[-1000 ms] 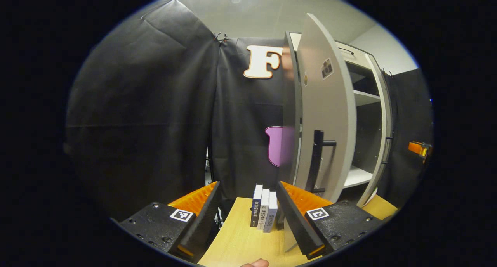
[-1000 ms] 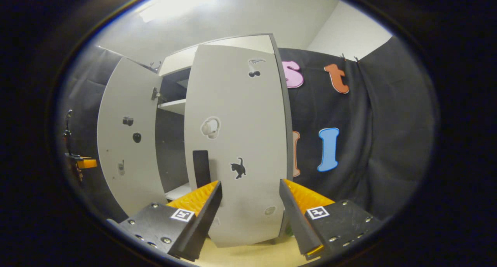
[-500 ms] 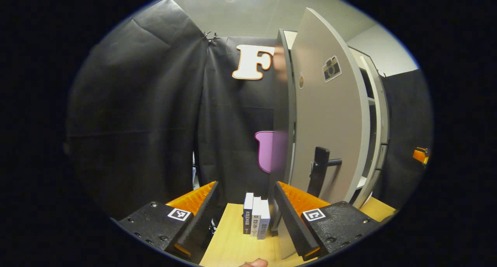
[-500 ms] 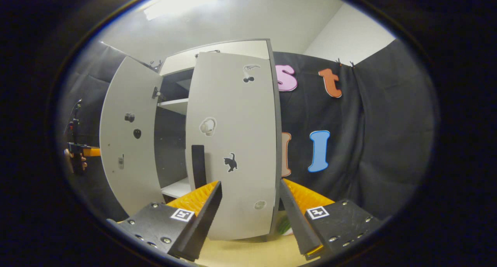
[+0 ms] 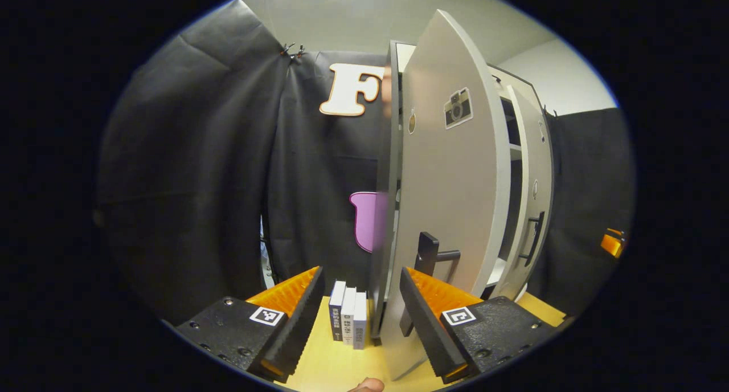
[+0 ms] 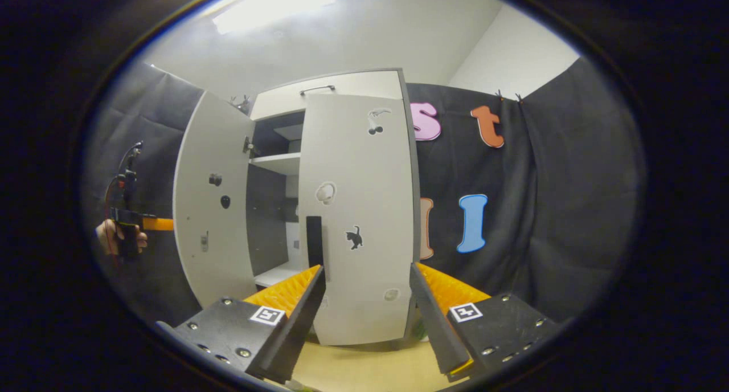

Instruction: Grasp the bottle in the cabinet with the left hand and place it on the coaster, then close the right door with the right hand and the left door with the left hand.

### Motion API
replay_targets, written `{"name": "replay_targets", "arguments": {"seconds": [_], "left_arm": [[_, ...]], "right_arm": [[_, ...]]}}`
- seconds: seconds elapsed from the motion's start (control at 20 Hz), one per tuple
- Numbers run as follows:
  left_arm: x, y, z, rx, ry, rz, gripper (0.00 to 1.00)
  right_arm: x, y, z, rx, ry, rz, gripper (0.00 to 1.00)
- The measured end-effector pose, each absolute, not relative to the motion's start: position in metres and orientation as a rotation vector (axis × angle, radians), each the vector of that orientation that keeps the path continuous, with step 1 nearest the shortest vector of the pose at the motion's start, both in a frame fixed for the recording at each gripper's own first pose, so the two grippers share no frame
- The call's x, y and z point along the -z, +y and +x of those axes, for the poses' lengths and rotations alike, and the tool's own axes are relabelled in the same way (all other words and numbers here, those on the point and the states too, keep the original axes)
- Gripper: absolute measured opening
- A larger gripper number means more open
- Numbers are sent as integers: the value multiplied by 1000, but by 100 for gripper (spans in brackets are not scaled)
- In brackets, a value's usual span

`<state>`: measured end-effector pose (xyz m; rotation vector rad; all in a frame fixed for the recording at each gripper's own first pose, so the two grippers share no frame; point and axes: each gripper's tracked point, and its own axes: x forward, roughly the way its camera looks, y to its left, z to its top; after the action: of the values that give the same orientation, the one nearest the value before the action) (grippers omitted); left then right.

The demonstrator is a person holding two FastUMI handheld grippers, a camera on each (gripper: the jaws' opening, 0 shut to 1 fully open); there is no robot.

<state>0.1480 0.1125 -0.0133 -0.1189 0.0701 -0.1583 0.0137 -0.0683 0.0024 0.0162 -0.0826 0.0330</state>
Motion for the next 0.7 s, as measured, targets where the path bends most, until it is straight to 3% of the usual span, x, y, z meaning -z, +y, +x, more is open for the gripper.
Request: {"name": "replay_targets", "arguments": {"seconds": [0.4,0.45,0.7], "left_arm": [[8,74,144,187,39,-64,84],[6,70,144,187,29,-56,84],[2,67,147,135,-29,-9,86]], "right_arm": [[-13,-75,5,-40,-99,83,87],[-9,-73,6,-45,-95,71,92],[7,-68,6,-63,-37,47,92]]}}
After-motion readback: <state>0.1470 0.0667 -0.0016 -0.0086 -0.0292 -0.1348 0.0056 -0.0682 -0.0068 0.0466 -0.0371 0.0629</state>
